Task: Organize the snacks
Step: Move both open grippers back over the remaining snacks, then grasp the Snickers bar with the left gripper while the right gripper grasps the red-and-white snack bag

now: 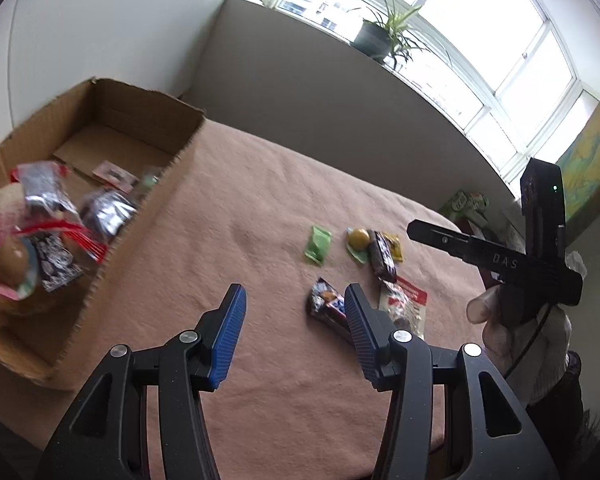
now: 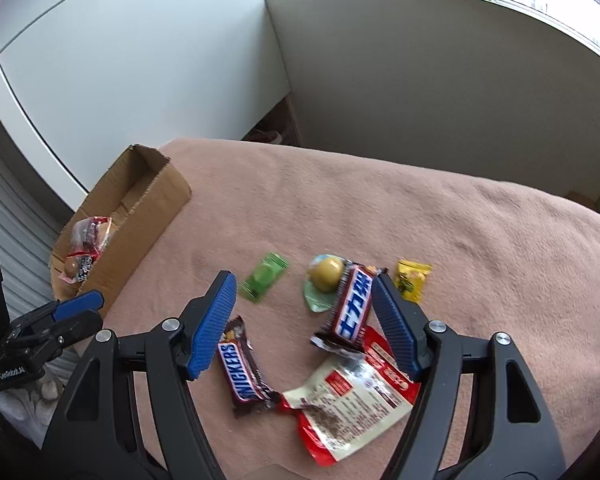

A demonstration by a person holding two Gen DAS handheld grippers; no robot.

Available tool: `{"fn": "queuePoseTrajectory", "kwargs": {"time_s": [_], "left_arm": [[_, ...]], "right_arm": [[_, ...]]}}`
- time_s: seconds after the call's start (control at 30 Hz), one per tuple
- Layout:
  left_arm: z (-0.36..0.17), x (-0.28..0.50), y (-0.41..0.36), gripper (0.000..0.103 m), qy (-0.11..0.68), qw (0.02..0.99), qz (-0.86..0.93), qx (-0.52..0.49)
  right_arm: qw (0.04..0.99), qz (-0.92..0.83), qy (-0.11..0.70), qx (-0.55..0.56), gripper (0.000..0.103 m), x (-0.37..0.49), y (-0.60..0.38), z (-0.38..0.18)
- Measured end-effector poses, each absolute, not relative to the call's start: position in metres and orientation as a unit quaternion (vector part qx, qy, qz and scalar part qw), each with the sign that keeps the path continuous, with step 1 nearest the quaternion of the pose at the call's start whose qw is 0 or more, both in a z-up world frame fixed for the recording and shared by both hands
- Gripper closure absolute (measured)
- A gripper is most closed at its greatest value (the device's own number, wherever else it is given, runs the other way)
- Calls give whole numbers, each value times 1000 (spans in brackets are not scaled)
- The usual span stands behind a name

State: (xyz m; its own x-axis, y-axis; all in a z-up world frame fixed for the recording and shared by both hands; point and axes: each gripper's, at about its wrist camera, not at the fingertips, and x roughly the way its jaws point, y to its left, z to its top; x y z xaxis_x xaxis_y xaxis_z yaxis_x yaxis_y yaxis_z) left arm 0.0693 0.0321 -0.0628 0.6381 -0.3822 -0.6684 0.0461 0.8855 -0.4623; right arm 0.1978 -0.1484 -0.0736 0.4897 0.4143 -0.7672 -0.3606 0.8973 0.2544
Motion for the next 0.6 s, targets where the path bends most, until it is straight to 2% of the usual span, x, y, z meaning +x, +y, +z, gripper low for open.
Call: {"fn": "queuePoseTrajectory", "kwargs": {"time_s": [0.33,0.6], "left_arm": [[-85,82,-21,53,451,855,-167,-195],[-88,94,-24,53,454,855,-163,-193]], "right_arm": [[851,187,491,13,30,185,-171,-109],[850,181,493,31,30,188,-158,-114]]}}
